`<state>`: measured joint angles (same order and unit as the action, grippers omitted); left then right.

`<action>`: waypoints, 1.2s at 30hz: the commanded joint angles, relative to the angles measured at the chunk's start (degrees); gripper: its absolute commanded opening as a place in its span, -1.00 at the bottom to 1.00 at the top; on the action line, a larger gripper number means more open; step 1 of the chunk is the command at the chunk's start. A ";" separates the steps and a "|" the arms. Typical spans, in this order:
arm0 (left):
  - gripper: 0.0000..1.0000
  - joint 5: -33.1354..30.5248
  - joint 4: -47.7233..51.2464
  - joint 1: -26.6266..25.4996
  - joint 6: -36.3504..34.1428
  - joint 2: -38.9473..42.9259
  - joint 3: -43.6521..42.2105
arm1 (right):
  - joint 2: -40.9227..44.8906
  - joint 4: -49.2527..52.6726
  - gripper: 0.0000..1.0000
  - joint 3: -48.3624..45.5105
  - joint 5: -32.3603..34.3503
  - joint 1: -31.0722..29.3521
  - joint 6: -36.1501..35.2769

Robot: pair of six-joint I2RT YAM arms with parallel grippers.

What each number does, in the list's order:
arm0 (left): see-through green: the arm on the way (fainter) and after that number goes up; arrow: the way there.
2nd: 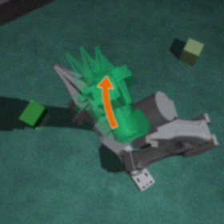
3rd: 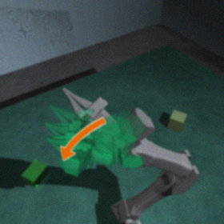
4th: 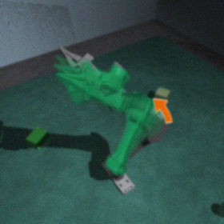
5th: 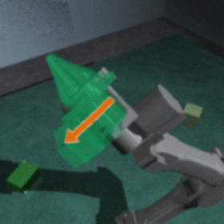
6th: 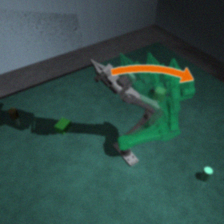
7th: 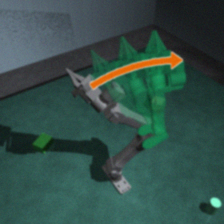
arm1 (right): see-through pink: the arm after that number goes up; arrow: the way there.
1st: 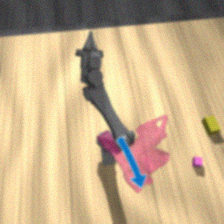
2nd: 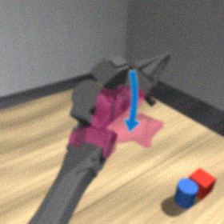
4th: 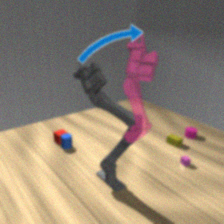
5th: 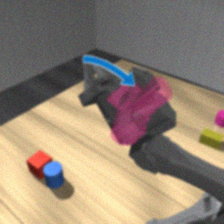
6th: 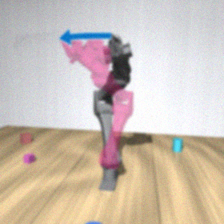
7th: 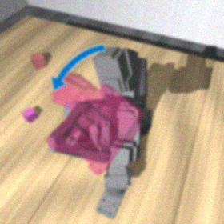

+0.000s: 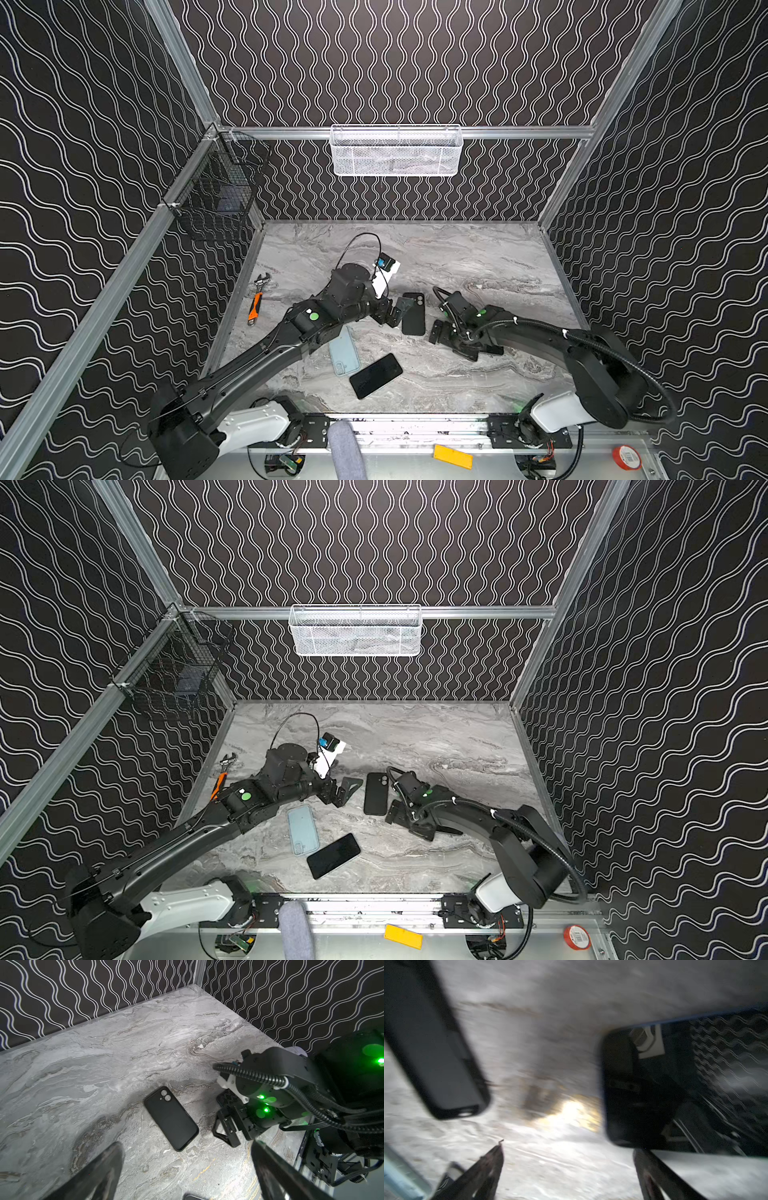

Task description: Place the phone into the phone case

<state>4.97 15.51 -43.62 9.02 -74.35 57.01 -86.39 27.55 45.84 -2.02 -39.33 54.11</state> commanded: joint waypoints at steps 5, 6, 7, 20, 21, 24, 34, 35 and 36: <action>0.97 -1.11 -0.83 0.02 0.92 0.33 -0.06 | 7.79 6.56 0.99 2.77 7.07 3.37 -4.47; 0.97 -1.01 -0.94 0.01 1.00 0.32 -0.06 | 9.25 7.29 0.99 2.19 7.68 4.82 -4.74; 0.97 -0.90 -1.09 0.02 1.00 0.28 -0.10 | 11.02 7.78 0.99 1.27 8.18 6.65 -5.05; 0.96 6.77 0.13 -2.38 7.03 -6.10 3.19 | 24.57 5.00 0.99 -9.55 11.37 23.97 -2.69; 0.96 6.72 -0.40 -3.12 7.80 -6.67 3.24 | 25.31 4.05 0.99 -10.38 11.42 24.62 -2.38; 0.97 5.82 -1.06 -5.44 9.36 -8.58 3.70 | 27.23 2.19 0.99 -12.36 11.53 26.30 -2.07; 0.97 8.96 -8.72 -9.72 16.79 -14.74 0.99 | 24.99 -4.27 0.99 -15.85 7.83 31.38 -6.97; 0.97 8.71 -8.91 -10.19 17.19 -15.09 0.99 | 24.35 -4.91 0.99 -16.02 6.77 31.45 -7.39; 0.97 8.57 -9.21 -10.47 17.51 -15.29 0.99 | 23.79 -5.92 0.99 -16.26 5.50 31.44 -8.05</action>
<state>12.53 10.92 -53.43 23.99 -89.03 57.98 -61.58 25.54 30.00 6.66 -8.01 48.18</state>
